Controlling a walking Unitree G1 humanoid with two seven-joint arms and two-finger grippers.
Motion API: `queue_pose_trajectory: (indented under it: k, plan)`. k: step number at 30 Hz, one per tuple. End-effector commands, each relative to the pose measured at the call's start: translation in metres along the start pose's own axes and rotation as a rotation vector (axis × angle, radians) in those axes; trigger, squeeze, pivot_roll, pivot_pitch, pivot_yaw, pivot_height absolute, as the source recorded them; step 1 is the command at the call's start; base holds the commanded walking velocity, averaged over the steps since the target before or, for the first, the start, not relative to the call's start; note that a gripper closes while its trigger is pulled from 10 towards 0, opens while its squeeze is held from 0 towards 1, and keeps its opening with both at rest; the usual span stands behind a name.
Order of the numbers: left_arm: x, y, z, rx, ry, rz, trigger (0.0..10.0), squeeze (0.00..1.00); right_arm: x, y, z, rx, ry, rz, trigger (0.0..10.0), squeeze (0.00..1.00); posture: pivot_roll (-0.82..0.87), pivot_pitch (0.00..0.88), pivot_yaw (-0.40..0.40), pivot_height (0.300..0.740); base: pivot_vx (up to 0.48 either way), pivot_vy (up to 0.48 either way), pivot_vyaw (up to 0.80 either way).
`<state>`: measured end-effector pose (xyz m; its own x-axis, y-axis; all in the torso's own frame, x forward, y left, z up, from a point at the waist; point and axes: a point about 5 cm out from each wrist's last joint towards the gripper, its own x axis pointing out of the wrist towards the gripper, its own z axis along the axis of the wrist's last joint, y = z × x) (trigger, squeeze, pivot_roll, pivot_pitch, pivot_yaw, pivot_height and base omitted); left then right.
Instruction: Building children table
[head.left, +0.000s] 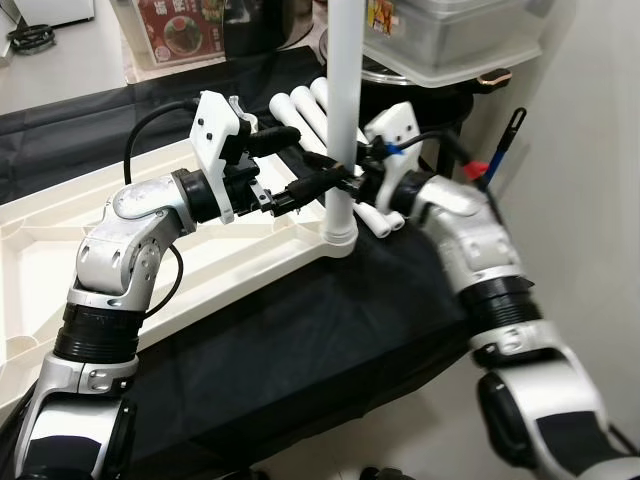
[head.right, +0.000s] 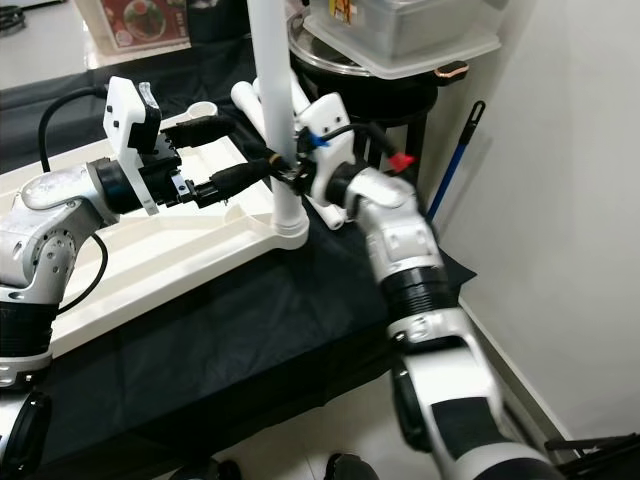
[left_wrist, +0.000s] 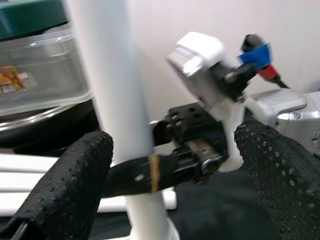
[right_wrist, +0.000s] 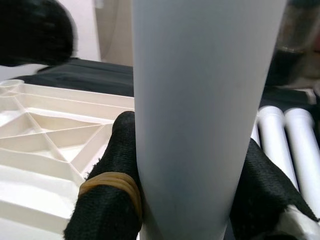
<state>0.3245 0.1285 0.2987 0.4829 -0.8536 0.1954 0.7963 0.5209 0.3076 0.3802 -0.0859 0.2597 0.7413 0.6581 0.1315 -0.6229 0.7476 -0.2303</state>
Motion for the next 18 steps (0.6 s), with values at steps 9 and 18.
queue_pose_trajectory:
  k: [9,18]
  plan:
    - [-0.004,-0.004,-0.002,-0.003,0.001,-0.059,10.0,0.00,-0.004,0.020,-0.028,-0.023,0.148,-0.364,0.0,0.00,-0.03,0.161,-0.008,0.740,0.000,0.000,0.00]
    - [-0.011,-0.002,-0.011,0.007,0.048,-0.045,10.0,0.00,-0.005,0.026,-0.021,-0.026,0.132,-0.375,10.0,0.00,-0.04,0.161,-0.006,0.740,0.000,0.000,0.00]
